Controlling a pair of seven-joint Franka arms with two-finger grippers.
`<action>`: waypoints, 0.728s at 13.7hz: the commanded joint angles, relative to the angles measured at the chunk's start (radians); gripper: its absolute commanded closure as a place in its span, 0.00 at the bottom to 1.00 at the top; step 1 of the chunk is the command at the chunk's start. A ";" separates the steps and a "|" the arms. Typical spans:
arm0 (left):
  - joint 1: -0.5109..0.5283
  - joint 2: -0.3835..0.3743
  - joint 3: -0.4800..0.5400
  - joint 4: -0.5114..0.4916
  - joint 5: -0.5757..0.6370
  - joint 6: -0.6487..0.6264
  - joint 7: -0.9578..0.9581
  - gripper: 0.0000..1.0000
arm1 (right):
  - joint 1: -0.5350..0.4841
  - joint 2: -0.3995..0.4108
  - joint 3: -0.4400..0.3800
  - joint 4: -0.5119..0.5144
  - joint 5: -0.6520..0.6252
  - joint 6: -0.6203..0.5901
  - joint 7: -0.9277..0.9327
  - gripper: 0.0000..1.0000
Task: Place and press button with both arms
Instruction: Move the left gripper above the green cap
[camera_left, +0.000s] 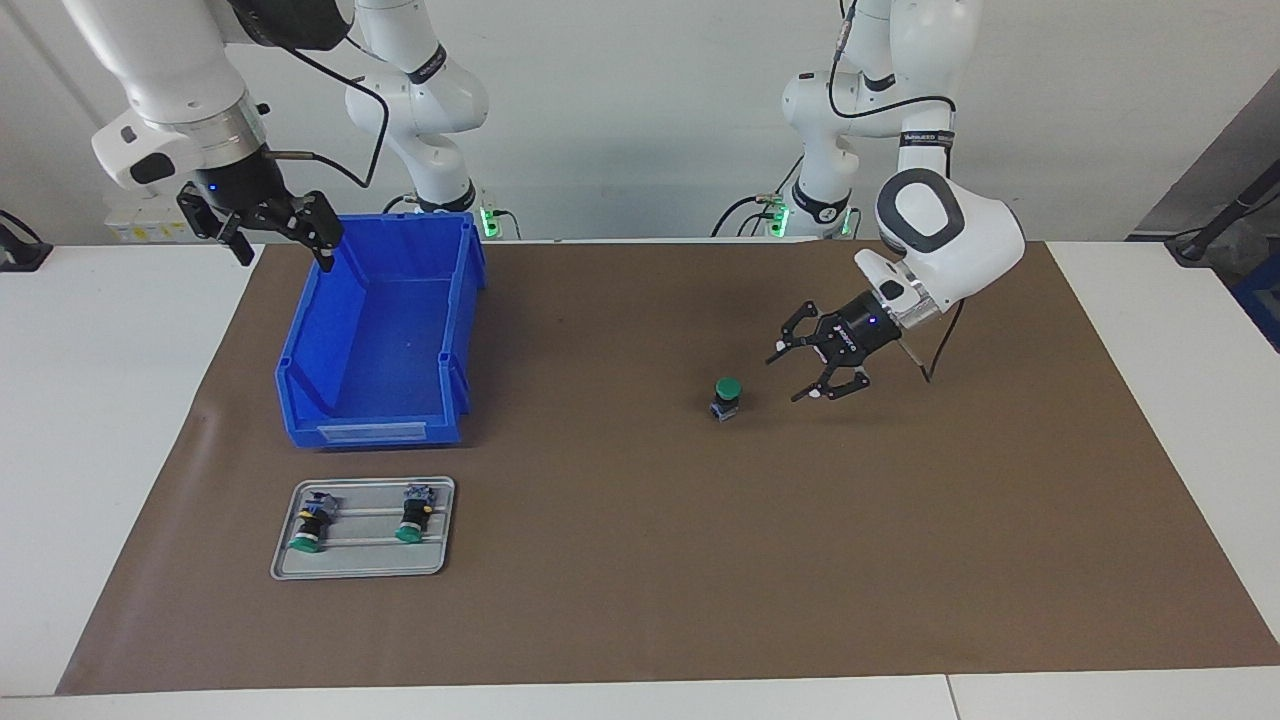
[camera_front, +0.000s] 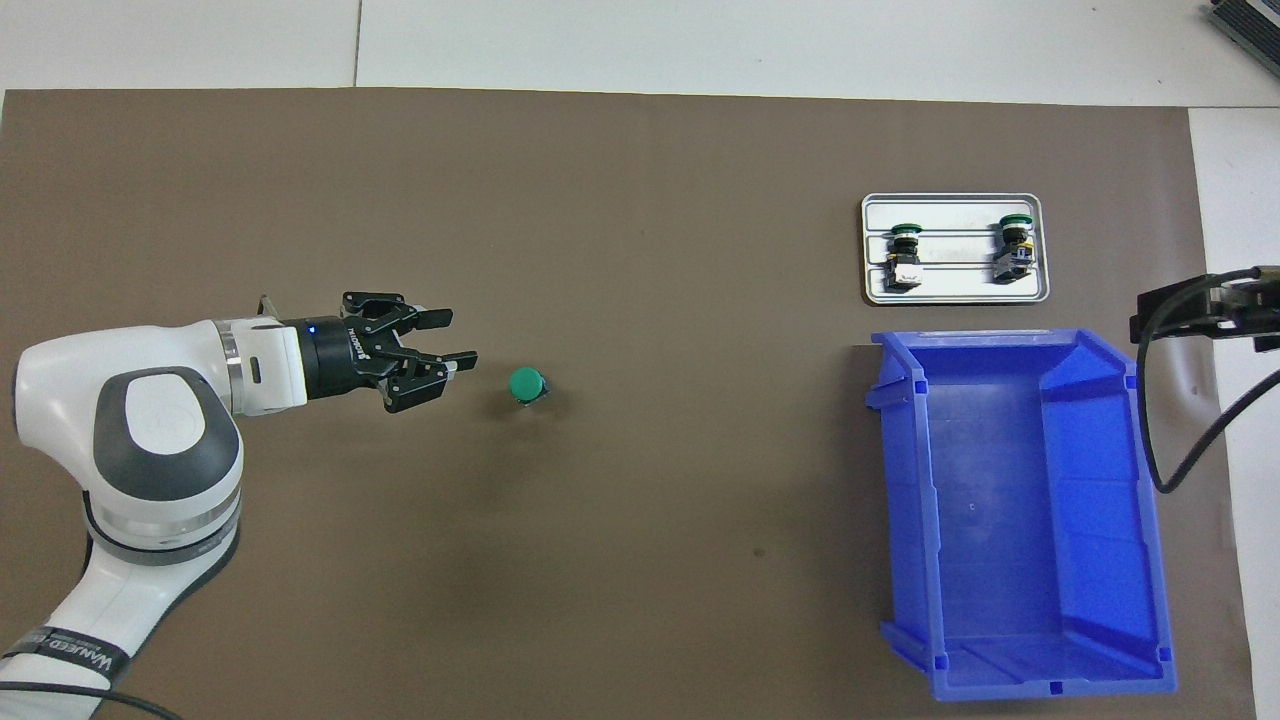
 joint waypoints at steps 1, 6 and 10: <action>-0.026 0.009 -0.008 0.064 0.221 0.012 -0.258 0.37 | -0.010 -0.008 0.003 -0.005 0.025 -0.012 -0.027 0.00; -0.089 0.012 -0.008 0.107 0.466 0.013 -0.693 0.50 | -0.010 -0.008 0.003 -0.005 0.025 -0.012 -0.027 0.00; -0.152 0.022 -0.011 0.123 0.746 0.007 -1.063 0.85 | -0.010 -0.008 0.003 -0.005 0.025 -0.012 -0.027 0.00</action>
